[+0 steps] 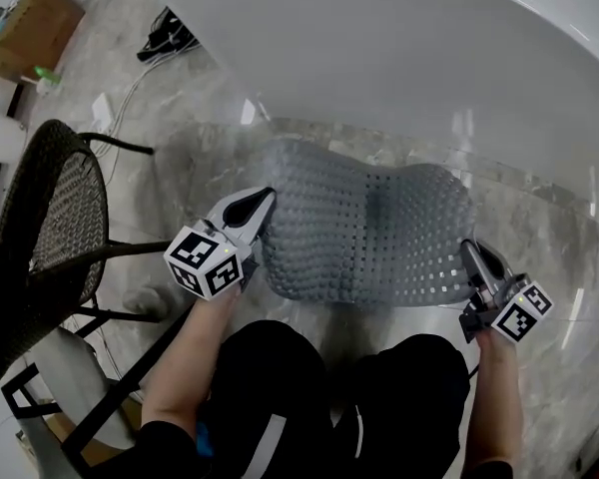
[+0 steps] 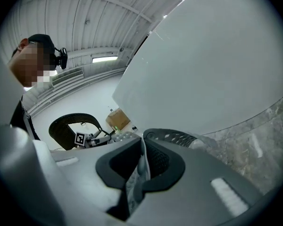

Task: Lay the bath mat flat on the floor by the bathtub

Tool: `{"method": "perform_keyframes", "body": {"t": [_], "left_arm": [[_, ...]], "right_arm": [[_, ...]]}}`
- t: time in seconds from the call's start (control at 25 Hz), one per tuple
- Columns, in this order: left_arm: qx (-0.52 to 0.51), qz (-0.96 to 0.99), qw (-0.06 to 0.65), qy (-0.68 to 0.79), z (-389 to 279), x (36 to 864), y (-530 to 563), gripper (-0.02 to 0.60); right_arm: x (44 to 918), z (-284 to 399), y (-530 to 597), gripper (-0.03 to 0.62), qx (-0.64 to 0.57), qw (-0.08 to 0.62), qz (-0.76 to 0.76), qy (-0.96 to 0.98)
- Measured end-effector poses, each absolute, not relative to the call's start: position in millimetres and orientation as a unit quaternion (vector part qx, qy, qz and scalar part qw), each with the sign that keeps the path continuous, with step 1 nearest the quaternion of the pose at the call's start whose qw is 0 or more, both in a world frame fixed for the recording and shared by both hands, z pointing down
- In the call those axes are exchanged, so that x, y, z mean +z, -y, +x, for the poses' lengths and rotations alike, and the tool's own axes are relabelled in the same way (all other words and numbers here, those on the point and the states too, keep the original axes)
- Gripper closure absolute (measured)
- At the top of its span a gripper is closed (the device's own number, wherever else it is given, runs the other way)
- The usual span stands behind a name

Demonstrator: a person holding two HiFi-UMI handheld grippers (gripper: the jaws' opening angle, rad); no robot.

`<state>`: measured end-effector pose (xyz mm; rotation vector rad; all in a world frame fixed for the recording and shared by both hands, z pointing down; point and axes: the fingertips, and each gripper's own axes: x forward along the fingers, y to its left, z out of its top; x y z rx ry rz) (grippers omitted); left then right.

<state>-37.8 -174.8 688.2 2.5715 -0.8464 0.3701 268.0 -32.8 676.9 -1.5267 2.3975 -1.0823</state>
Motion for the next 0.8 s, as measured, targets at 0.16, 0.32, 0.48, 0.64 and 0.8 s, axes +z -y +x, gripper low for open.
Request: {"method": "perform_keyframes", "body": {"t": [0.16, 0.32, 0.48, 0.64, 0.8], "left_arm": [[0.134, 0.915, 0.231, 0.301, -38.6, 710.2, 176.3, 0.574], [0.152, 0.911, 0.233, 0.303, -43.6, 725.7, 189.2, 0.574], [0.181, 0.907, 0.217, 0.312, -47.7, 742.6, 205.6, 0.572], [0.209, 0.902, 0.206, 0.317, -50.7, 766.2, 215.3, 0.571], [0.262, 0.881, 0.194, 0.342, -66.2, 795.2, 220.5, 0.569]], "right_arm": [[699.8, 270.2, 26.0, 0.576, -0.357, 0.035, -0.518, -0.777], [723.8, 262.6, 13.2, 0.576, -0.37, 0.015, -0.523, -0.768], [750.5, 262.1, -0.7, 0.574, -0.397, 0.006, -0.522, -0.755], [784.0, 272.2, -15.5, 0.574, -0.411, -0.034, -0.529, -0.742], [815.7, 287.9, -30.0, 0.572, -0.428, -0.066, -0.536, -0.724]]}}
